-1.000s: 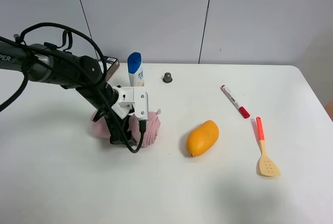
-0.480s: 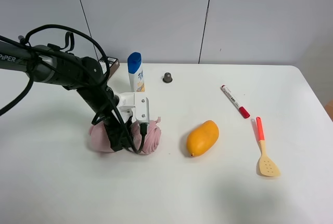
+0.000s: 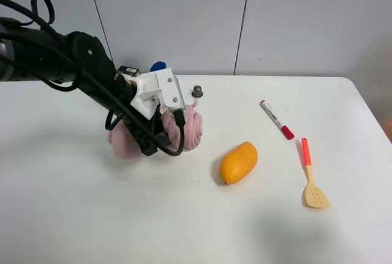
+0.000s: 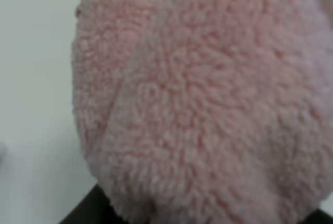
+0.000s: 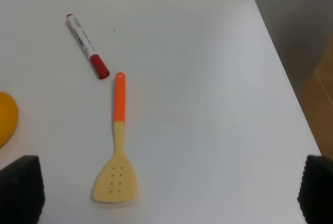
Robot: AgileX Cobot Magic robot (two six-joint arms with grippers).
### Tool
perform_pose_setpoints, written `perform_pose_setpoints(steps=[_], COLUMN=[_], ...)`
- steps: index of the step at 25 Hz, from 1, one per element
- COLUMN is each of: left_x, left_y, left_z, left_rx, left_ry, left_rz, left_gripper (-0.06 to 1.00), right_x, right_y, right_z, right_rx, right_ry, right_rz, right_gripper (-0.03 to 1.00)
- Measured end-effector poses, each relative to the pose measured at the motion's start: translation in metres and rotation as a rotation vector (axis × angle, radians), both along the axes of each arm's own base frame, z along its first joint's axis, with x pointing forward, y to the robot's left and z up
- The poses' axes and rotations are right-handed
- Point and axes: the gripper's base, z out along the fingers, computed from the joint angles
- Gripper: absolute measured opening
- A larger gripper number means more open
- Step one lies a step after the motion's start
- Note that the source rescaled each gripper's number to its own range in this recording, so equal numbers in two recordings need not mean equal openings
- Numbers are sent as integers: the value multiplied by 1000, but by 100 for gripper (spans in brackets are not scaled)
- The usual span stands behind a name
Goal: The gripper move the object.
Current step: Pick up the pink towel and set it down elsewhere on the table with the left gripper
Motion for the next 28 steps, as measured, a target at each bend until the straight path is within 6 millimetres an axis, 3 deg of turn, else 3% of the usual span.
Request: perform_pose_setpoints(steps=[4,9,15,16,19,28], left_x=[-8,7,31,31,48,73], left_y=[-31,-72,-117,-117,-138,-157], left_z=[19,29,5,5,-14,-46], left_rx=[-77,-153,-162,-162,-156,-154], left_ry=[-30,-48,-18,-18,7,-27], left_rz=[-45,-49,-72,-72,-98,-84], left_gripper=[1,1,1,1,1,1], right_x=[0,0,0,0,0,0], right_y=[0,0,0,0,0,0], right_z=[0,0,0,0,0,0], right_rx=[0,0,0,0,0,0], right_ry=[0,0,0,0,0,0], right_rz=[0,0,0,0,0,0], right_gripper=[100,100,100,100,100,100])
